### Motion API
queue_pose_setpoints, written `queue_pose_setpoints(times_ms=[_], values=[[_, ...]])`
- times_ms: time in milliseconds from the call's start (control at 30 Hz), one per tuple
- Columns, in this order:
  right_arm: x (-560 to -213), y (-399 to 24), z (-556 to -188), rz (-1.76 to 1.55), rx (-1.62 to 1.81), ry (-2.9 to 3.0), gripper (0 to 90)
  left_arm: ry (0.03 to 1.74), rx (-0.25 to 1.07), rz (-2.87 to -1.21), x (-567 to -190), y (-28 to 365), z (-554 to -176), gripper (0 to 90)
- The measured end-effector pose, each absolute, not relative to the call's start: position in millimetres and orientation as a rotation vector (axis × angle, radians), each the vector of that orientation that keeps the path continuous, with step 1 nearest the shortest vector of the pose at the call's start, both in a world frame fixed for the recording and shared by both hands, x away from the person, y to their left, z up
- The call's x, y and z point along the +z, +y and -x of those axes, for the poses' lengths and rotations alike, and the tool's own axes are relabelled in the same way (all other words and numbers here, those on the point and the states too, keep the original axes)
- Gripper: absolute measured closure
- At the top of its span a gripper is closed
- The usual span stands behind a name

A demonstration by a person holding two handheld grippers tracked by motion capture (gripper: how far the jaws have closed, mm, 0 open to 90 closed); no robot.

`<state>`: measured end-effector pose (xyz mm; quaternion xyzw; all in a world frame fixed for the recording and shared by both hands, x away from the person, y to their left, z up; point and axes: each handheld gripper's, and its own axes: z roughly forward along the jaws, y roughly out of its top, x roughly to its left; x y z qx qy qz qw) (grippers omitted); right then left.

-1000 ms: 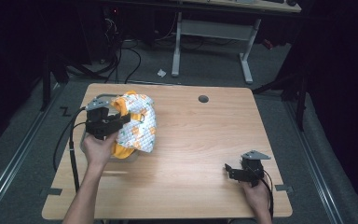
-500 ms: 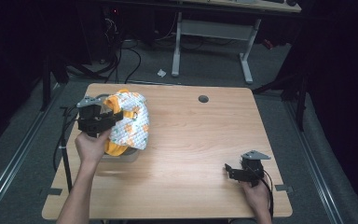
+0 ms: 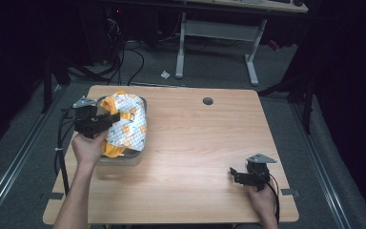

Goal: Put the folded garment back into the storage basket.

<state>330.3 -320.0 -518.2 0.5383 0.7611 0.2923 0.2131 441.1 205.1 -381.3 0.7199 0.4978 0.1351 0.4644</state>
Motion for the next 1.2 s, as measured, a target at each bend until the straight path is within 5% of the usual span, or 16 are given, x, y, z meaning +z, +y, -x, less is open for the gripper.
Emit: queue_pose_setpoints(times_ms=[1200], values=[[-518, -320, -330, -1.495, 0.811, 2.112, 16.5, 1.347, 0.389, -1.902, -423, 205, -469, 72.9]])
